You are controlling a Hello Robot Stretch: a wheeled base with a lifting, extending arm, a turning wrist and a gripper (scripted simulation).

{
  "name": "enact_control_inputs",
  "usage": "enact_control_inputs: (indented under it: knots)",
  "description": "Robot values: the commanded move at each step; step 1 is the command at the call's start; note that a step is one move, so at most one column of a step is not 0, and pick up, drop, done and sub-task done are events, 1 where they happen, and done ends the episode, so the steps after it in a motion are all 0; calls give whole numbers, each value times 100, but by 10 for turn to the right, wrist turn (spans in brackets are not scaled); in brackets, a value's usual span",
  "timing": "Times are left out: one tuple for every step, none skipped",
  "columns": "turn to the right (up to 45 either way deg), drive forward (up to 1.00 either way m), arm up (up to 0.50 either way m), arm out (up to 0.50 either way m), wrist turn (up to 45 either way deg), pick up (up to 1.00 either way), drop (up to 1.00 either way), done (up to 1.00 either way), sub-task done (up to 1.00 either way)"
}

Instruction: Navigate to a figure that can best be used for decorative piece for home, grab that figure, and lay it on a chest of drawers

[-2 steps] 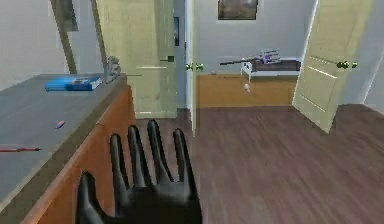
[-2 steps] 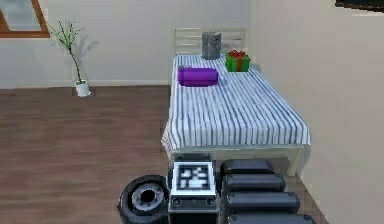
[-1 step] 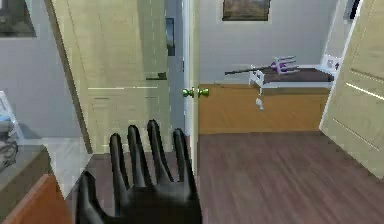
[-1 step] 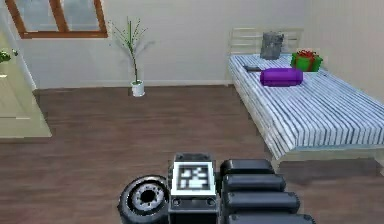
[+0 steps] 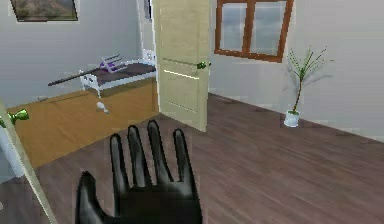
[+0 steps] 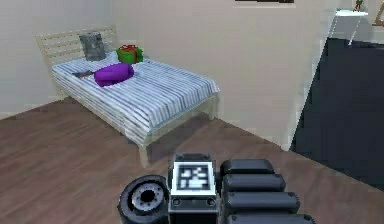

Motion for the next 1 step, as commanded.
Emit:
enact_control_inputs:
  knots:
    - [390,0,0,0,0,0,0,0,0]
